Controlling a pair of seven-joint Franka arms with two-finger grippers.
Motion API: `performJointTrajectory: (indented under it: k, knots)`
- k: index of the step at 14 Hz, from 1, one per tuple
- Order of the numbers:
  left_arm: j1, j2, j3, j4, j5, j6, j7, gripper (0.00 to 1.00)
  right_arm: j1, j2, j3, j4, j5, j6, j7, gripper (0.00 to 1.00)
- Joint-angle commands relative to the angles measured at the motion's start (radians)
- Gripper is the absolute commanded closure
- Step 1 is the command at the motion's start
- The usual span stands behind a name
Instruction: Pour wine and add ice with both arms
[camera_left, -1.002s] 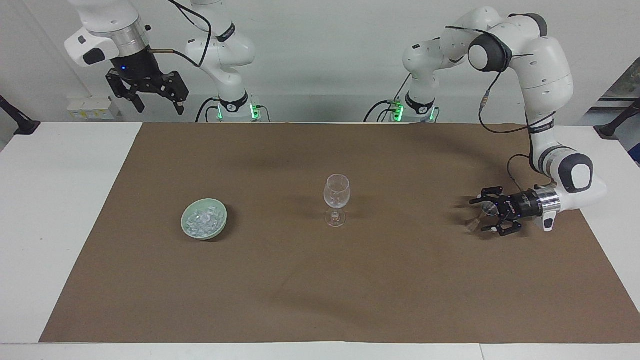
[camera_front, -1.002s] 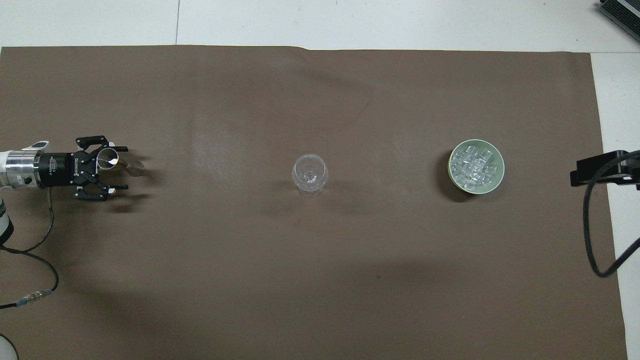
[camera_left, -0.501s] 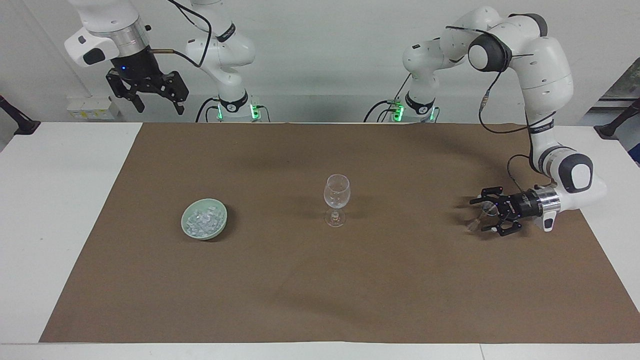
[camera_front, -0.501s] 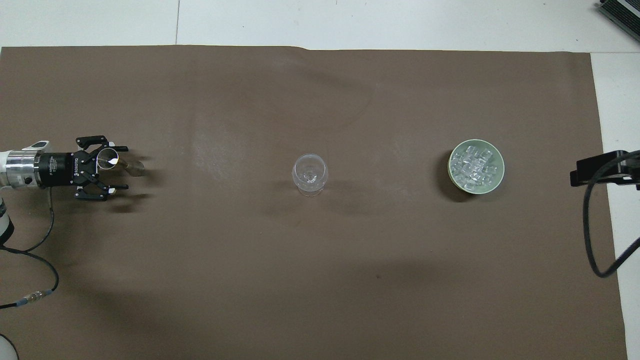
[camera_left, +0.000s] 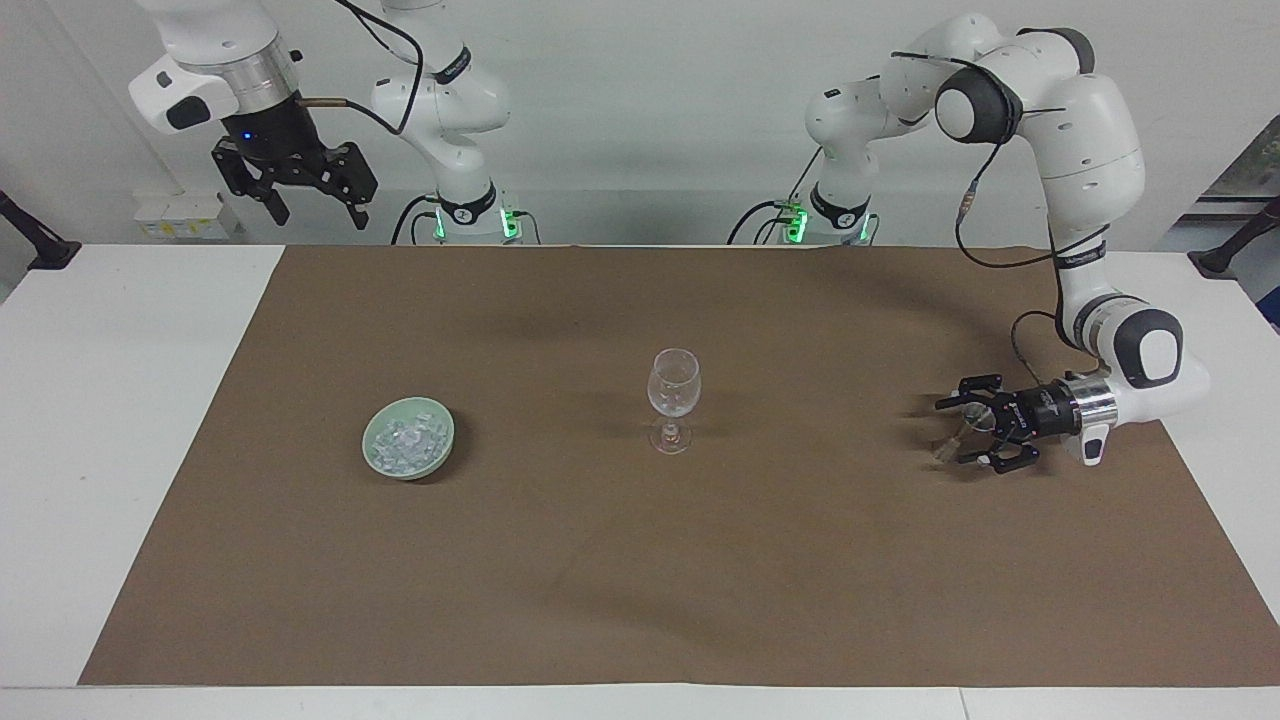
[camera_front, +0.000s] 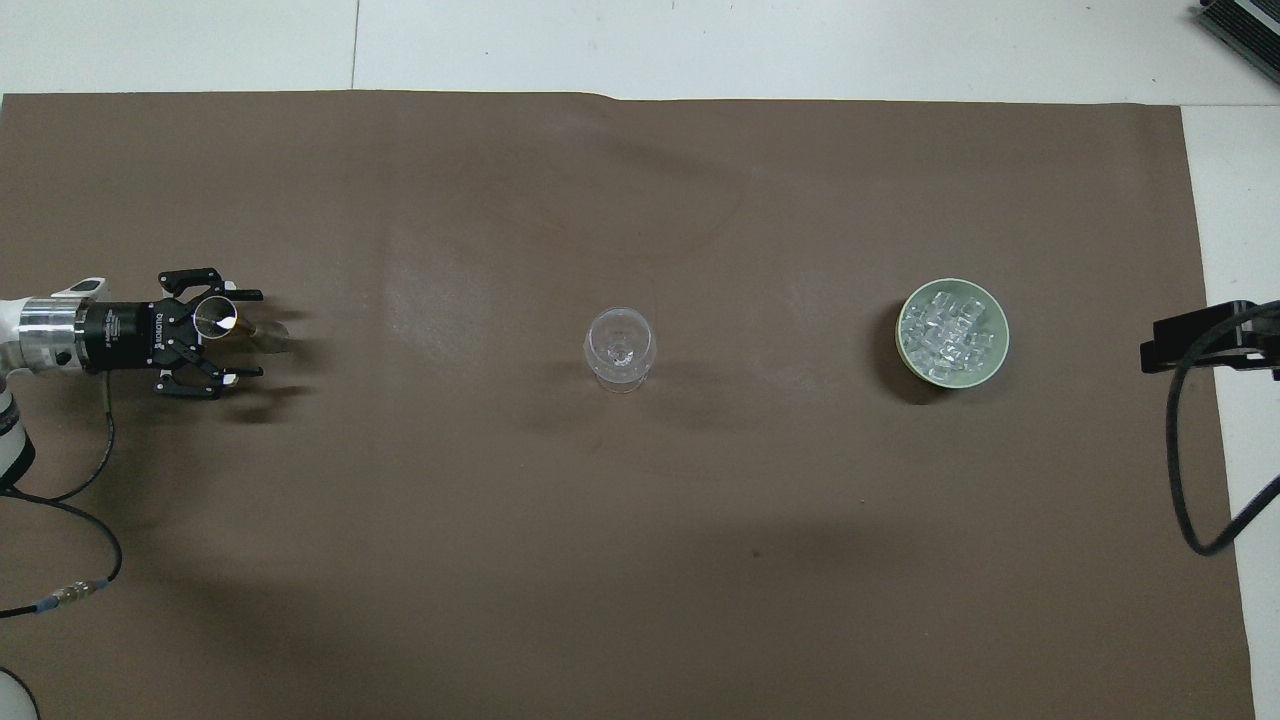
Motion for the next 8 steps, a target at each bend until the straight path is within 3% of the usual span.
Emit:
performJointTrajectory:
  k: [1,5,8]
  knots:
    - [-0.010,-0.001,0.013,-0.003,-0.018,-0.018,0.008,0.00,-0.003,0.002,0.000,0.010,0.002,-0.014,0.016,0.00]
    - [-0.010,-0.001,0.013,-0.005,-0.018,-0.018,0.008,0.00,-0.003,0.002,0.000,0.010,0.002,-0.014,0.016,0.00]
    - [-0.008,-0.001,0.011,-0.005,-0.018,-0.021,0.008,0.22,-0.003,0.002,0.000,0.010,0.002,-0.014,0.016,0.00]
